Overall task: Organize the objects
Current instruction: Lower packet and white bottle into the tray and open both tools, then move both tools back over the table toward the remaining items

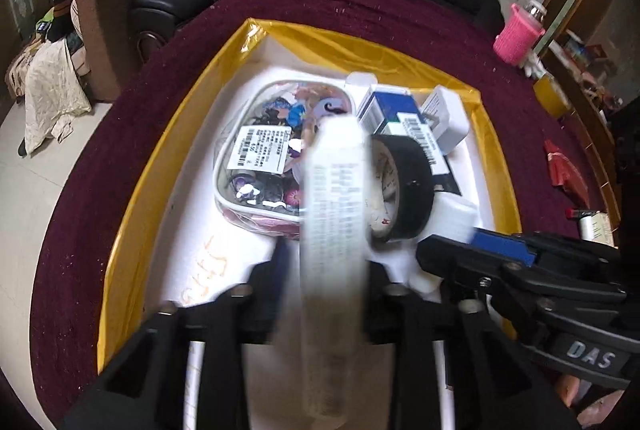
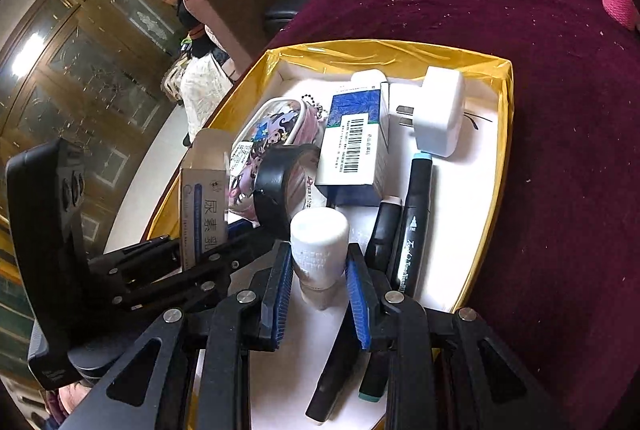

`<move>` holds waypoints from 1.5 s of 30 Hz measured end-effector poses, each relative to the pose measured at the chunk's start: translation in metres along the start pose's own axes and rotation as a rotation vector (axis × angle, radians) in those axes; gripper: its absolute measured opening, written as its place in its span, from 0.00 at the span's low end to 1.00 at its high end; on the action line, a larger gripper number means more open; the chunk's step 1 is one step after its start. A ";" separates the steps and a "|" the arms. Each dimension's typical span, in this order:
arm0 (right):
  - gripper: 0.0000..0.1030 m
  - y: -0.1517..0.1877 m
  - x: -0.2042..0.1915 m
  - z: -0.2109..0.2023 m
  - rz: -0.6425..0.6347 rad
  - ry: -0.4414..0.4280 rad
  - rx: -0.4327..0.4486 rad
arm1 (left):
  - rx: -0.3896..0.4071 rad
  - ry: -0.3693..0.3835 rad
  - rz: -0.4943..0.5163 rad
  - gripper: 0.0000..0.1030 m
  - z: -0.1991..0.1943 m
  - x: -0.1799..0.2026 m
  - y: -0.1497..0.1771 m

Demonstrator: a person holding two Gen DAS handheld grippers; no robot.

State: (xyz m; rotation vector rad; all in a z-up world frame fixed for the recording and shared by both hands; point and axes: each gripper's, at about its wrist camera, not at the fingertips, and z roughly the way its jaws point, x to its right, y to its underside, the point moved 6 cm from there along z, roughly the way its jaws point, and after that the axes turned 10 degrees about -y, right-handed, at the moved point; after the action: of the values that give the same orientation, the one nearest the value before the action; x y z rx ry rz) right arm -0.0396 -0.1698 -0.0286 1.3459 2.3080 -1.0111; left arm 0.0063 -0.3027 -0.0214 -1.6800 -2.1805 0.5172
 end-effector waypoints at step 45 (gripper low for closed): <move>1.00 0.100 0.192 -0.351 0.254 0.537 0.665 | 0.115 0.202 0.188 0.88 -0.096 0.140 0.057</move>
State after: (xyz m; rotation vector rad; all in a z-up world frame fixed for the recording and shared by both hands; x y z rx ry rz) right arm -0.0207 0.2297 0.0726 2.3465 2.1068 -1.5569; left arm 0.0658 -0.1461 0.0419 -1.8001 -1.8290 0.4881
